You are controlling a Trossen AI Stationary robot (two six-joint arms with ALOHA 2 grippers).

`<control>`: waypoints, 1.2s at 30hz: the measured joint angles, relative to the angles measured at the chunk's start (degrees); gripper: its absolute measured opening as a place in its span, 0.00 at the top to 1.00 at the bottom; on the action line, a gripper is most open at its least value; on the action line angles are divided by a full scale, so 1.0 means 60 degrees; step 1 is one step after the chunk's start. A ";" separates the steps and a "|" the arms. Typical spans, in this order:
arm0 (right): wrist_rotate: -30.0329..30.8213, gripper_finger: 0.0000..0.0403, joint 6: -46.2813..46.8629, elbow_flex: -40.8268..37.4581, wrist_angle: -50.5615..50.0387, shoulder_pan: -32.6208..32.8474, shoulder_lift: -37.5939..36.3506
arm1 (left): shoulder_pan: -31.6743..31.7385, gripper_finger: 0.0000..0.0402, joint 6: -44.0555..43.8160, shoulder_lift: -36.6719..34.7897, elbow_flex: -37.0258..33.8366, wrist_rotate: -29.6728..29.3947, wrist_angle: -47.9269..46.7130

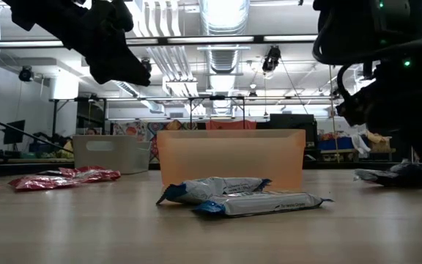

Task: Sort candy
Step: Put the brown chocolate bar into the orange bin

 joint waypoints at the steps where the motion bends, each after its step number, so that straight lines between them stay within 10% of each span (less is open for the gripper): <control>1: -0.0001 0.76 -0.0072 0.0000 -0.0005 0.0000 -0.0004 | 0.0000 0.75 0.0000 0.0000 0.0000 0.0000 -0.0002; 12: 0.0212 0.94 -0.0026 -0.0029 -0.1332 0.0000 -0.1817 | -0.0059 0.75 -0.0328 0.0000 0.0000 0.0000 -0.0056; 19: 0.2896 0.93 -0.0915 -0.0029 -0.0471 -0.0004 -0.3739 | -0.0423 0.75 -0.0704 0.0000 0.0004 0.0000 -0.0078; 27: 0.5958 0.93 -0.5885 -0.0064 0.3795 -0.0004 -0.4432 | -0.0909 0.75 -0.1488 -0.0004 0.0004 0.0004 -0.0470; 36: 0.6596 0.93 -1.1657 -0.0787 1.0226 -0.0176 -0.3009 | -0.1383 0.75 -0.2909 0.0015 0.0004 0.0004 -0.1376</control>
